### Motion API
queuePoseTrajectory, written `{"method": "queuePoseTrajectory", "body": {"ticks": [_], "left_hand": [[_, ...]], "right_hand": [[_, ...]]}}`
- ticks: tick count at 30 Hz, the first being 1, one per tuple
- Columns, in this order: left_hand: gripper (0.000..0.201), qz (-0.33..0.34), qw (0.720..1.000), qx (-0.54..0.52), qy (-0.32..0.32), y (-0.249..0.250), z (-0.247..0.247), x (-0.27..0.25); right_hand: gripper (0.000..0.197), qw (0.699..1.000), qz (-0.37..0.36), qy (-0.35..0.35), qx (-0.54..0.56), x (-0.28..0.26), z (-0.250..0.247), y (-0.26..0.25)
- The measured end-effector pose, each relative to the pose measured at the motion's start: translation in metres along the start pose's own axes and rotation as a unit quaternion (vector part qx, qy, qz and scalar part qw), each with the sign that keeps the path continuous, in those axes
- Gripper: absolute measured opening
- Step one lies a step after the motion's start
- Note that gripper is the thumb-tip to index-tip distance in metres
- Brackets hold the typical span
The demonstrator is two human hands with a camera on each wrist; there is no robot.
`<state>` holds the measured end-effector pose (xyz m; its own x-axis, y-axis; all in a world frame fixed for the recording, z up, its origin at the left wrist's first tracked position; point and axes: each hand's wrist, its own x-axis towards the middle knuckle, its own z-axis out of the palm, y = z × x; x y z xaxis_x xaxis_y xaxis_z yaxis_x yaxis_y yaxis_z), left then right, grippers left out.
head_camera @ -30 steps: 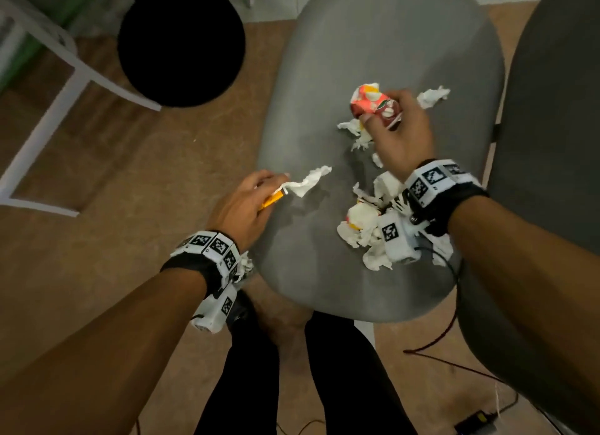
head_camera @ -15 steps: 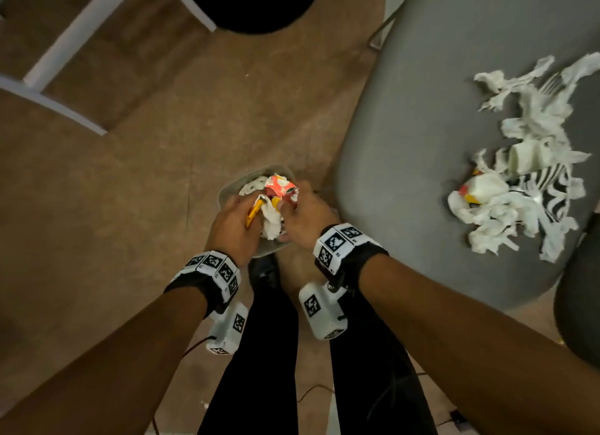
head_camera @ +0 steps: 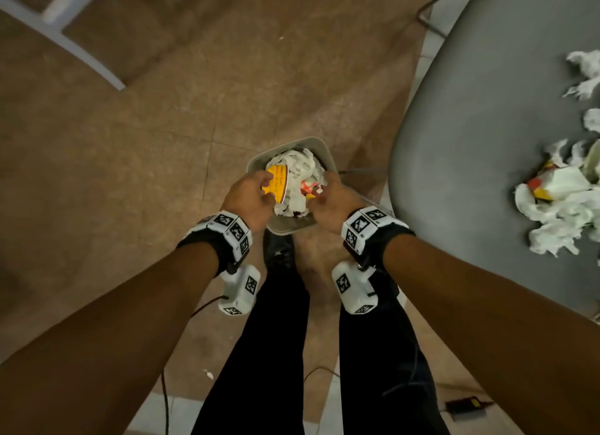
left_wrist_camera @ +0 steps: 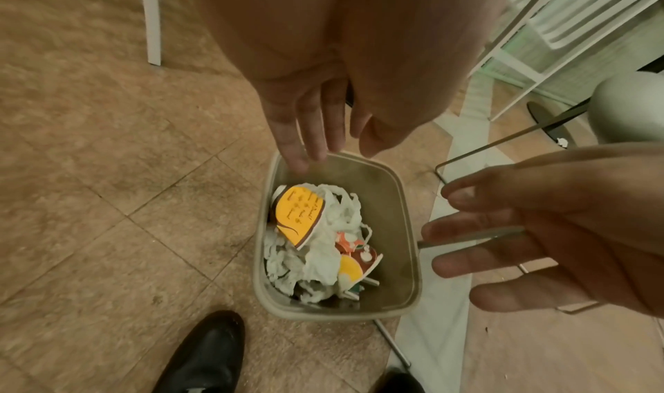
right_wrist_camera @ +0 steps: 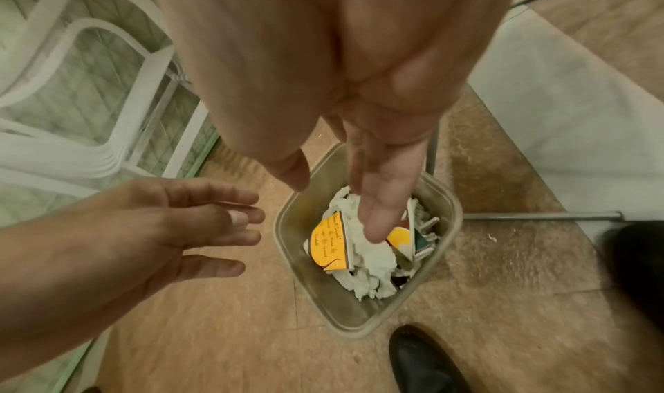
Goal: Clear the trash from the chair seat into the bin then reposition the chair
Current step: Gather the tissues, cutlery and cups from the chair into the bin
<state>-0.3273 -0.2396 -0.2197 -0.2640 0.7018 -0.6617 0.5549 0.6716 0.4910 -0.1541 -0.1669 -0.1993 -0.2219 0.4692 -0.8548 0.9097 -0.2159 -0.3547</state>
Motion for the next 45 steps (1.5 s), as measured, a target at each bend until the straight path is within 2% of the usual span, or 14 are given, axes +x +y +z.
{"method": "queuePoseTrajectory", "body": {"ticks": [5,11,15,20,25,27,29,31,33,36,37,40,43,45], "left_hand": [[0.032,0.004,1.0,-0.021,0.006,0.033,-0.014,-0.002],[0.023,0.069,0.997,0.025,0.017,0.132,-0.011,0.008],[0.02,0.134,0.99,0.023,-0.021,0.236,0.007,0.011],[0.026,0.227,0.969,0.082,-0.042,0.355,0.06,0.029],[0.051,0.325,0.923,0.207,-0.025,0.446,0.122,0.028],[0.062,0.357,0.901,0.247,-0.02,0.466,0.142,0.029],[0.08,0.386,0.868,0.311,-0.036,0.477,0.158,0.035],[0.092,0.402,0.822,0.398,-0.07,0.482,0.17,0.043],[0.086,0.415,0.779,0.46,-0.095,0.48,0.175,0.051],[0.069,0.435,0.737,0.506,-0.105,0.473,0.175,0.057],[0.058,0.446,0.737,0.497,-0.102,0.473,0.172,0.057],[0.027,0.464,0.779,0.414,-0.081,0.47,0.161,0.06],[0.016,0.422,0.841,0.337,-0.03,0.463,0.149,0.061],[0.023,0.39,0.876,0.284,-0.027,0.457,0.142,0.06]], "right_hand": [[0.047,0.996,-0.049,0.01,0.072,-0.012,-0.025,-0.014],[0.025,0.981,-0.143,0.053,0.123,-0.052,-0.108,-0.009],[0.02,0.969,-0.162,0.113,0.146,-0.073,-0.182,0.031],[0.014,0.936,-0.126,0.212,0.252,-0.08,-0.265,0.118],[0.019,0.893,-0.076,0.341,0.284,-0.084,-0.326,0.203],[0.025,0.877,-0.052,0.41,0.243,-0.086,-0.345,0.23],[0.031,0.884,-0.033,0.433,0.172,-0.086,-0.36,0.252],[0.037,0.906,-0.032,0.405,0.121,-0.082,-0.367,0.269],[0.042,0.931,-0.039,0.352,0.09,-0.078,-0.368,0.279],[0.045,0.962,-0.033,0.263,0.062,-0.078,-0.363,0.286],[0.046,0.968,-0.036,0.241,0.053,-0.079,-0.36,0.286],[0.057,0.98,-0.051,0.188,0.031,-0.08,-0.355,0.283],[0.058,0.984,-0.067,0.165,0.022,-0.076,-0.354,0.277],[0.057,0.982,-0.077,0.171,0.015,-0.074,-0.354,0.27]]}}
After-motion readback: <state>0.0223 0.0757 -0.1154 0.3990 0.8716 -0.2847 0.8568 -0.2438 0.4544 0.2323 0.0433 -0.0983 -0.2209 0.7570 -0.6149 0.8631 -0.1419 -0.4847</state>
